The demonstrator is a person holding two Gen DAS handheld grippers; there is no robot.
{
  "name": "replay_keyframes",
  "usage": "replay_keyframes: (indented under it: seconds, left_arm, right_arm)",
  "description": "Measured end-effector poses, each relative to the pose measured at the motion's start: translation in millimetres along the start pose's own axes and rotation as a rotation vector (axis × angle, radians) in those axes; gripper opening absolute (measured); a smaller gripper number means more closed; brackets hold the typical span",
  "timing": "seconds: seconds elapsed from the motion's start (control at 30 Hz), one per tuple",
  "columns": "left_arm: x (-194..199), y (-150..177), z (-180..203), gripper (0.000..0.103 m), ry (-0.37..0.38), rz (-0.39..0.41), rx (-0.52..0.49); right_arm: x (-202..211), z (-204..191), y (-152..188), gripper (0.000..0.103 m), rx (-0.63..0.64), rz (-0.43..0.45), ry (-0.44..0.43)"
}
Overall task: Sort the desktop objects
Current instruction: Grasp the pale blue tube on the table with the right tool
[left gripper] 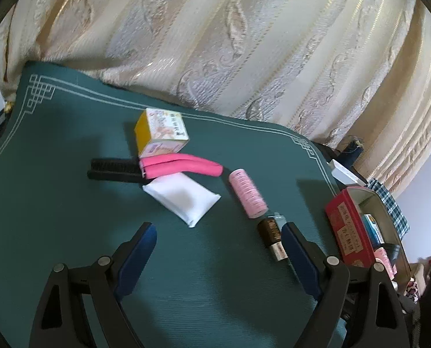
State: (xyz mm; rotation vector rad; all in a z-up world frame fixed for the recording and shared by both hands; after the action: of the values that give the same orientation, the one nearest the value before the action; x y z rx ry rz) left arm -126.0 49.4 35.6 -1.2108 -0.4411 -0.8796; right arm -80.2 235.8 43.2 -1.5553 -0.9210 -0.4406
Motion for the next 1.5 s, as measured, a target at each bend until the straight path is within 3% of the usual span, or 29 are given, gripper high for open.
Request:
replay_keyframes:
  seconds: [0.47, 0.6, 0.67, 0.83, 1.2, 1.5]
  left_arm:
    - [-16.4, 7.6, -20.9, 0.089, 0.005, -0.041, 0.037]
    - [-18.7, 8.5, -19.2, 0.089, 0.000, -0.047, 0.025]
    - [-20.8, 9.4, -16.1, 0.089, -0.003, -0.055, 0.015]
    - [-26.0, 10.6, 2.0, 0.089, -0.009, -0.073, -0.033]
    - [-56.3, 14.9, 64.5, 0.089, -0.041, -0.115, -0.238]
    - [-84.5, 8.5, 72.4, 0.088, -0.087, -0.150, -0.262]
  right_arm:
    - [-56.9, 15.2, -13.3, 0.030, -0.016, -0.125, 0.128]
    - [-62.7, 13.2, -16.3, 0.029, 0.019, -0.115, 0.159]
    - [-63.0, 12.8, -16.2, 0.023, 0.032, -0.108, 0.180]
    - [-55.5, 22.4, -11.2, 0.023, -0.004, -0.099, 0.175]
    - [-46.9, 32.3, -4.5, 0.023, -0.067, -0.090, 0.089]
    - [-46.2, 32.9, -3.1, 0.023, -0.066, -0.091, 0.080]
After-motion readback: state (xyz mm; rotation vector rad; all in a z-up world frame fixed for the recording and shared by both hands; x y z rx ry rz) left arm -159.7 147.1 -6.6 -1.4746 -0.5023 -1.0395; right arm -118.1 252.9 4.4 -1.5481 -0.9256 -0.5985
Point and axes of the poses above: each gripper's, at about its wrist camera, not at the fingertips, and x roughly against the way its jaws point, z to its right, y to its underside, the point moved 3 cm from there along -x, roughly the way its jaws point, and after that the axes turned 4 degrees about -z, right-handed, at the moved point
